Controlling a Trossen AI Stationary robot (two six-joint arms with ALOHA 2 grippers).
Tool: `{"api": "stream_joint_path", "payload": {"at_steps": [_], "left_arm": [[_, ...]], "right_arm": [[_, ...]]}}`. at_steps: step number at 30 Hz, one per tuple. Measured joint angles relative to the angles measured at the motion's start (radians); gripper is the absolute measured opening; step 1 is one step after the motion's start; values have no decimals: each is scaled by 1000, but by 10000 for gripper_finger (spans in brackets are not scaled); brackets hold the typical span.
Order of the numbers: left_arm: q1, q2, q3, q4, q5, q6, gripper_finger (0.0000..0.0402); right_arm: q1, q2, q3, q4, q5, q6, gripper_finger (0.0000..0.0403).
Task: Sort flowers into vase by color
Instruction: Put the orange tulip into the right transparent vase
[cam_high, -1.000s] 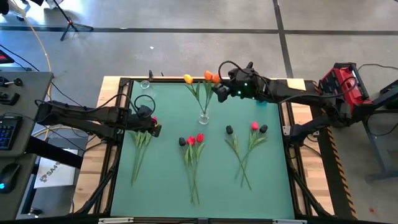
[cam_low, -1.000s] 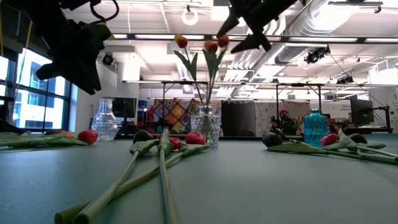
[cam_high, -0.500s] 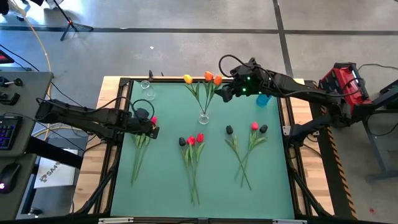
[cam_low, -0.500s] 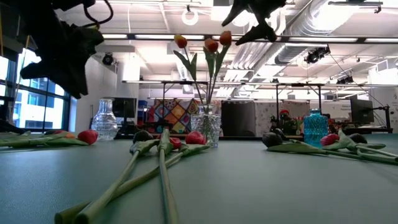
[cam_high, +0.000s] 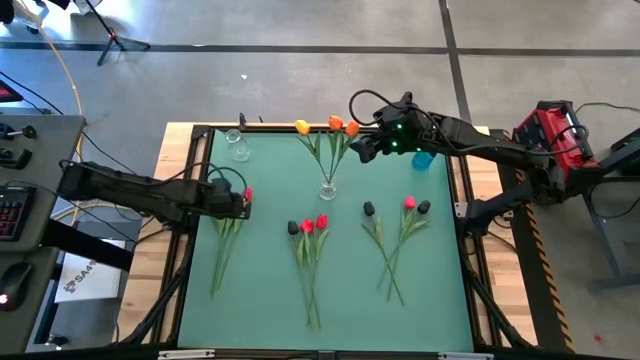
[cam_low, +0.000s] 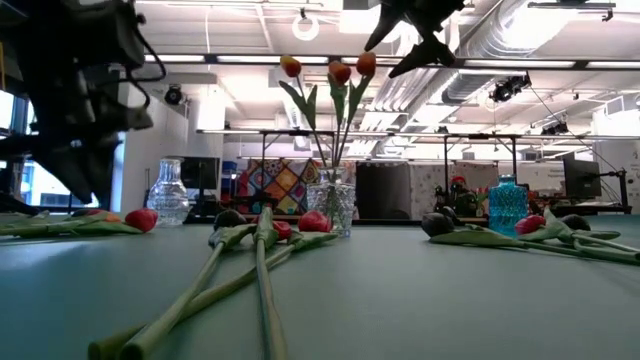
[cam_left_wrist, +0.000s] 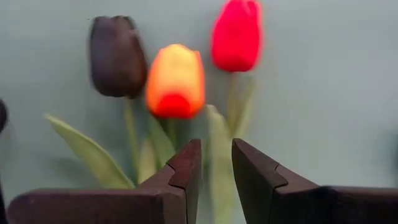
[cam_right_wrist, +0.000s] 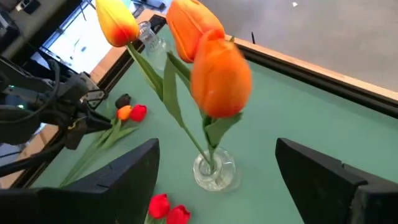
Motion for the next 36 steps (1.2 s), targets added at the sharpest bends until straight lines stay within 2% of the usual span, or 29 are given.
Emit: {"api": "stream_joint_path", "payload": {"at_steps": [15,23,36], "left_arm": [[59,167,-16,11,-6,30,76],[59,200,-16,71,-5,34,73],[65,200,-16,89,-46,36,4]], "right_arm": [[26,0,0,0,1,-10,309],[38,0,0,-7,1,-13,309],[39,0,-1,-63,0,-31,309]]}}
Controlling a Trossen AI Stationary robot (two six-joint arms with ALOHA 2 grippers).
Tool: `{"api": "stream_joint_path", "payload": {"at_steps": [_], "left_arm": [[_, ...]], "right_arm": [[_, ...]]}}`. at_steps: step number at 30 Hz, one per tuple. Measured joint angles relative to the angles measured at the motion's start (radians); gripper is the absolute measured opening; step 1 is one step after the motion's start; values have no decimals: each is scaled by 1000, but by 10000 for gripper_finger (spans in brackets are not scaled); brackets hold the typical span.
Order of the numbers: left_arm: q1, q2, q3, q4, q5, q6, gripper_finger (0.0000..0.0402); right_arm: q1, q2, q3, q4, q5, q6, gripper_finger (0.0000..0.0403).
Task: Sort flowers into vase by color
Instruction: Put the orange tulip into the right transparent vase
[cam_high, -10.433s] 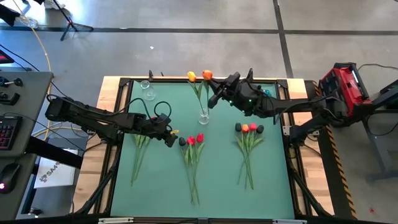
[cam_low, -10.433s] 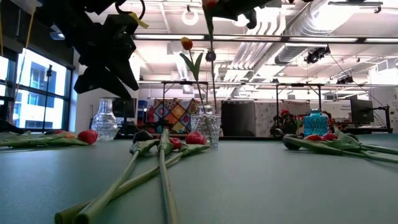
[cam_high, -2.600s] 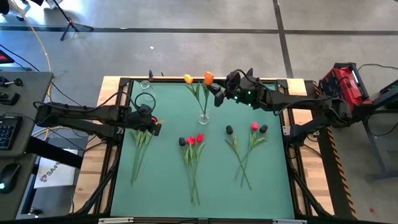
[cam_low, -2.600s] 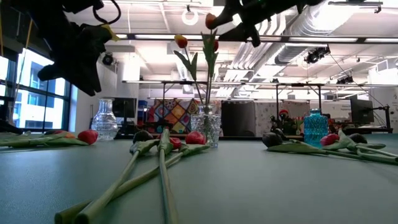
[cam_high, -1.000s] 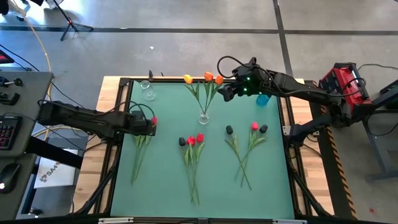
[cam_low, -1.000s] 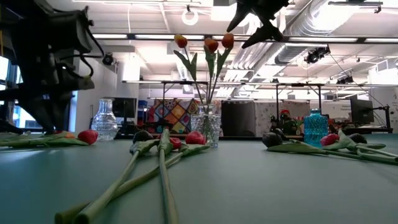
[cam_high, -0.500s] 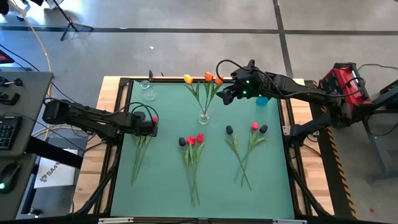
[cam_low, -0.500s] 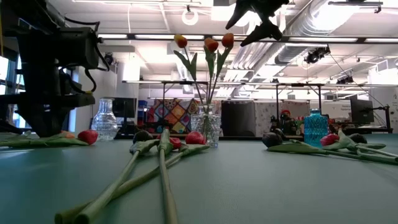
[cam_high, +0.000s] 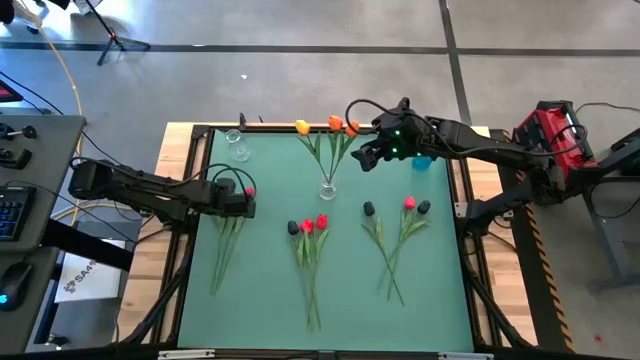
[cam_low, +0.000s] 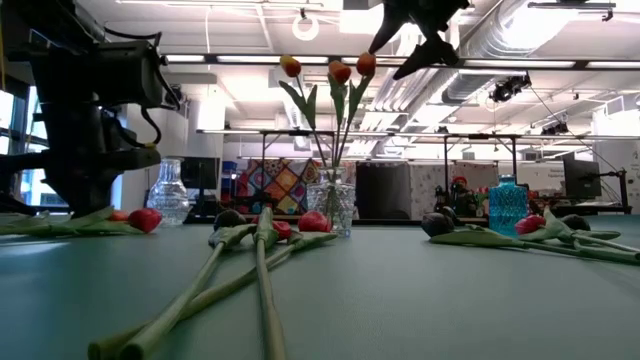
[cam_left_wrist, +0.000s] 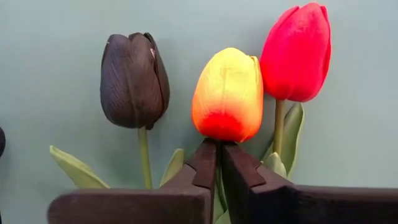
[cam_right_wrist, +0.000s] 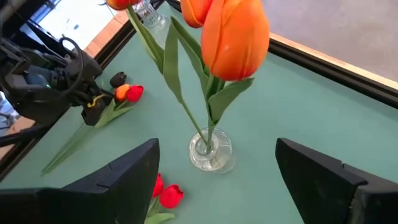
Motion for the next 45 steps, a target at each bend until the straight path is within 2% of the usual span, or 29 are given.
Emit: {"api": "stream_joint_path", "payload": {"at_steps": [12,14,18,25,29,32,39,45], "left_arm": [[7,-11,2,40,16,0,1],[2,-19,15,41,21,6,1],[-17,-36,56,47,31,67,1],[-43,-74,147,118,-15,250,1],[-43,-100,182,282,-36,358,1],[-43,-120,186,492,-44,465,1],[-38,-105,188,1070,-61,868,1],[-23,-54,188,1363,-60,1172,0]], "right_arm": [[14,-6,0,8,-9,-32,309],[22,-19,0,27,-51,-22,309],[37,-73,0,94,-184,-2,309],[65,-187,0,119,-174,41,309],[83,-239,0,117,-174,67,309],[97,-270,0,113,-173,69,309],[105,-316,0,76,-104,69,309],[105,-317,0,36,-97,69,309]]}}
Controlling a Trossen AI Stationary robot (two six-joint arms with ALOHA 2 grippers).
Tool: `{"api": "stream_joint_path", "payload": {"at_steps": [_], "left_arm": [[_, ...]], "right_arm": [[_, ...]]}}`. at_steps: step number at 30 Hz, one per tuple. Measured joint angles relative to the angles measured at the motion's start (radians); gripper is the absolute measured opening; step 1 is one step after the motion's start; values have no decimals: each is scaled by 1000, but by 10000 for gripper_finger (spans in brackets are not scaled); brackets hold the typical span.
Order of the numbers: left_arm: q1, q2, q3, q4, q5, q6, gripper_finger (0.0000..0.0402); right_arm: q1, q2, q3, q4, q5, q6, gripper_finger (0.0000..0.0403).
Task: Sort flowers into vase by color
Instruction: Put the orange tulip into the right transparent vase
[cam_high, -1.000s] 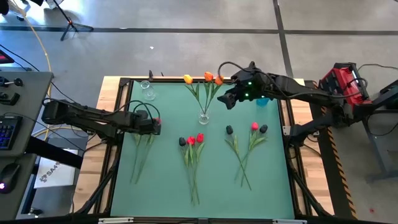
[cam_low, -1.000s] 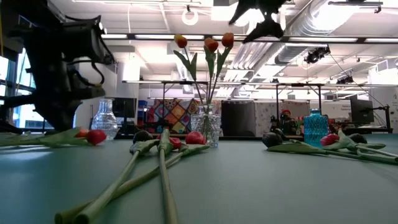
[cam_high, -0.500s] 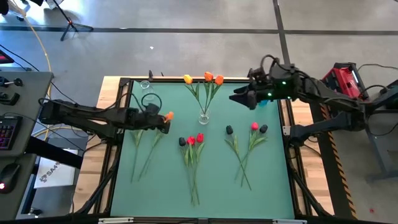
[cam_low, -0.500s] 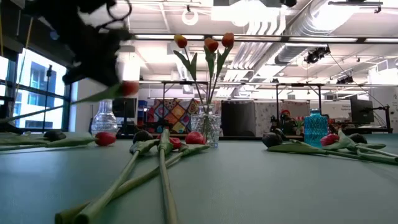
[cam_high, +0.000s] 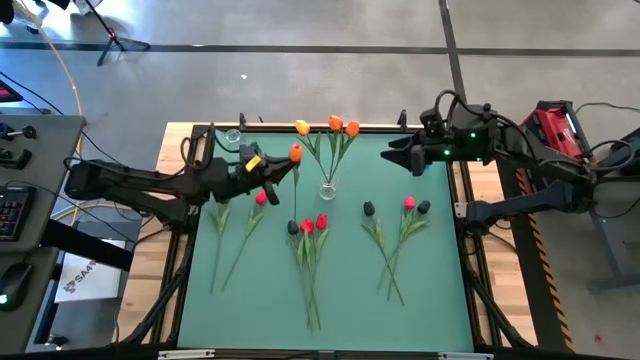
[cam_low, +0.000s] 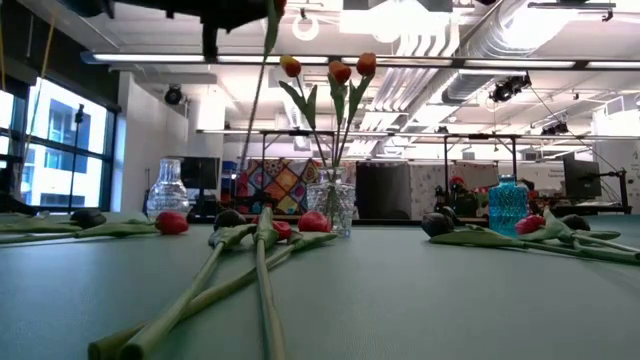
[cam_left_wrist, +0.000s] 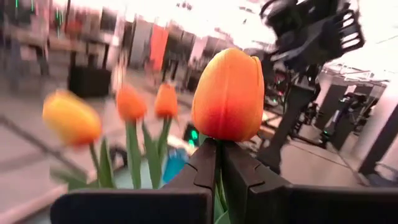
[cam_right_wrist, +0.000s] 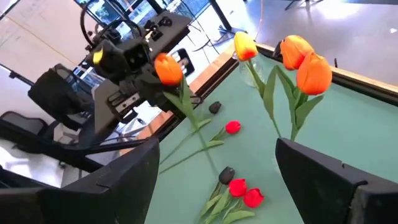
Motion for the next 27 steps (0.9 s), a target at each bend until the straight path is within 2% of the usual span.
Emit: {"api": "stream_joint_path", "payload": {"at_steps": [6,11,17,27], "left_arm": [[32,83,-1,309,98,209,0],[76,157,0,487,104,250,0],[131,234,42,538,138,233,0],[194,297,109,522,194,233,0]], "right_arm": [[0,0,0,-18,0,3,309],[1,0,0,-39,0,16,309],[36,0,0,-68,49,25,309],[109,1,0,-122,151,70,309]]}}
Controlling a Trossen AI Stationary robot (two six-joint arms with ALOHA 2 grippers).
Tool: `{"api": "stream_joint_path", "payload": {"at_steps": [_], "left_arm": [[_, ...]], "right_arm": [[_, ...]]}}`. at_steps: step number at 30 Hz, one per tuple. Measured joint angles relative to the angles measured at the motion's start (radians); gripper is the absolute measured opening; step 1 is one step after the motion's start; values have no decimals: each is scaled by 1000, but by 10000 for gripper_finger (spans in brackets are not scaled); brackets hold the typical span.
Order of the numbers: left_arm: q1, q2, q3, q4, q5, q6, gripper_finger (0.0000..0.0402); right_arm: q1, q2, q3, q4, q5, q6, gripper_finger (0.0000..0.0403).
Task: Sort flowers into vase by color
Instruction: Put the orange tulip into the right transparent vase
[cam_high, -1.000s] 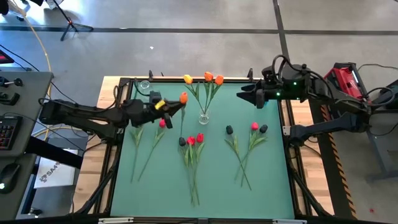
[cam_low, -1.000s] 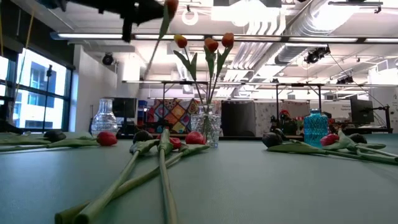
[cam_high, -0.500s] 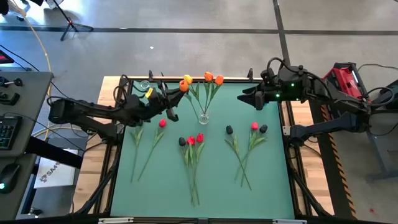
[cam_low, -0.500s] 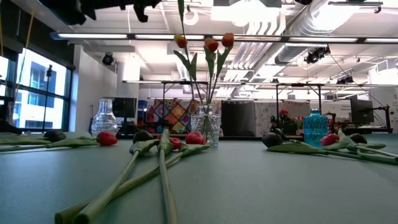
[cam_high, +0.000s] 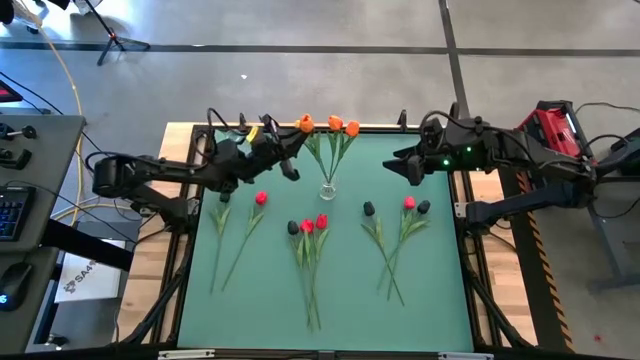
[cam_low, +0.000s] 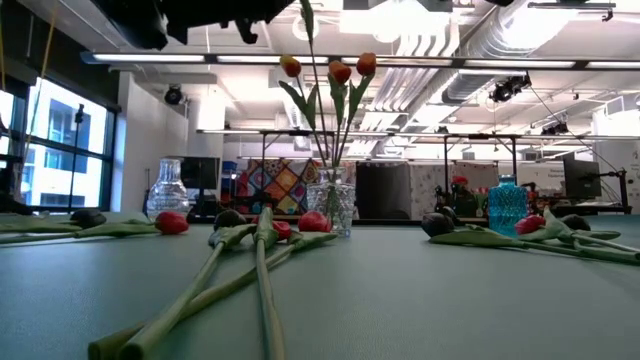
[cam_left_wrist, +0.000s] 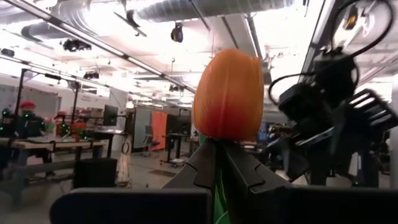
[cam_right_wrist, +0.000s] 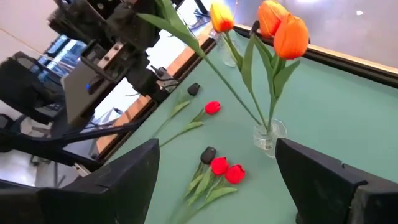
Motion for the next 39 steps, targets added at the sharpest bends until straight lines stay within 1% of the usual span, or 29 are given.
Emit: {"api": "stream_joint_path", "payload": {"at_steps": [5,11,15,20,25,30,35,39], "left_arm": [[13,29,0,-6,0,-29,0],[13,52,0,-13,0,-37,0],[13,52,0,-68,-1,-60,0],[13,53,0,-153,-86,-136,9],[13,53,0,-226,-102,-204,42],[13,53,0,-292,-102,-289,94],[13,49,0,-298,-96,-299,148],[12,27,1,-344,-92,-308,177]], "right_arm": [[27,0,0,-17,45,16,309],[29,0,0,-17,46,23,309],[29,0,0,-17,47,23,309],[29,0,0,-31,51,16,309],[29,0,0,-44,76,13,309],[11,0,0,-44,76,4,309],[-13,0,0,-42,74,-8,309],[-18,0,0,-42,72,-11,309]]}}
